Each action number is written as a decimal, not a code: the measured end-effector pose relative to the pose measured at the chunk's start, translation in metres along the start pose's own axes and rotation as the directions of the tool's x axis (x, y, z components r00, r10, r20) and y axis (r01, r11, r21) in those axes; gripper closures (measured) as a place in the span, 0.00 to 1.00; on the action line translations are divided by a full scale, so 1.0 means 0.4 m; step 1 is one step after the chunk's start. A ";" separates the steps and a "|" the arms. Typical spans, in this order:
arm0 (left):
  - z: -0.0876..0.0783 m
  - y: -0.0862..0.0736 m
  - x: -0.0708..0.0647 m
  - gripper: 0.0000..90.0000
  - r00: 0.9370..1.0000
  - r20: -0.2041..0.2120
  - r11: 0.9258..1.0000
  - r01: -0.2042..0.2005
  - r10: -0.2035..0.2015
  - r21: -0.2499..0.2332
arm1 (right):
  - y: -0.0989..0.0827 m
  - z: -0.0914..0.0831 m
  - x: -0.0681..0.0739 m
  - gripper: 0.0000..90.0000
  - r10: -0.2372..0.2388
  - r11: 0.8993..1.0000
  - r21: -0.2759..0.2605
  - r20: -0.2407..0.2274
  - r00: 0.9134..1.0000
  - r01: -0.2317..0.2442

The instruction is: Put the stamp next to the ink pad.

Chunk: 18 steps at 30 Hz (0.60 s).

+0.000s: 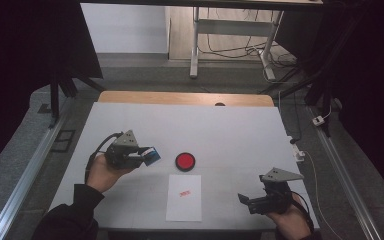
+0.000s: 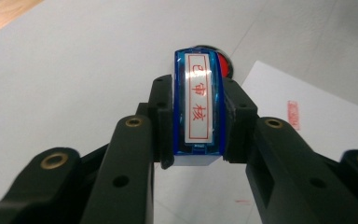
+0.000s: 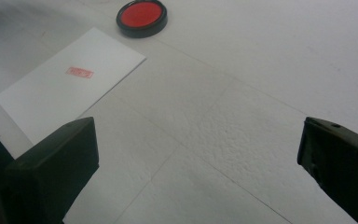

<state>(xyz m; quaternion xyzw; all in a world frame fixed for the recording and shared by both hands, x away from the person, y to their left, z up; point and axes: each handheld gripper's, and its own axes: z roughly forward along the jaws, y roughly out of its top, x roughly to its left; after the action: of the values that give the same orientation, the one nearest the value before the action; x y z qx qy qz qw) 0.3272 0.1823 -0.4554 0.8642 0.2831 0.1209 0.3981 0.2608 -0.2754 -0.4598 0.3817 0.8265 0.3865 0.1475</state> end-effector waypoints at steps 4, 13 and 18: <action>0.003 -0.011 0.013 0.77 1.000 -0.011 1.000 0.022 -0.022 0.009 | -0.005 -0.010 -0.004 0.00 0.015 1.000 0.001 0.014 1.000 -0.015; 0.016 -0.037 0.040 0.77 0.997 -0.041 0.997 0.070 -0.069 0.034 | -0.010 -0.021 -0.010 0.00 0.027 1.000 -0.012 0.010 1.000 -0.027; 0.028 -0.051 0.050 0.77 0.995 -0.064 0.995 0.083 -0.079 0.061 | -0.011 -0.020 -0.009 0.00 0.024 1.000 -0.013 0.009 1.000 -0.024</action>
<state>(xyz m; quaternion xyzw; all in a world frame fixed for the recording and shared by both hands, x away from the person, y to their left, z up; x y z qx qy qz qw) 0.3402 0.1978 -0.4784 0.8600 0.3336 0.1224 0.3662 0.2566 -0.2841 -0.4578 0.3923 0.8186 0.3921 0.1490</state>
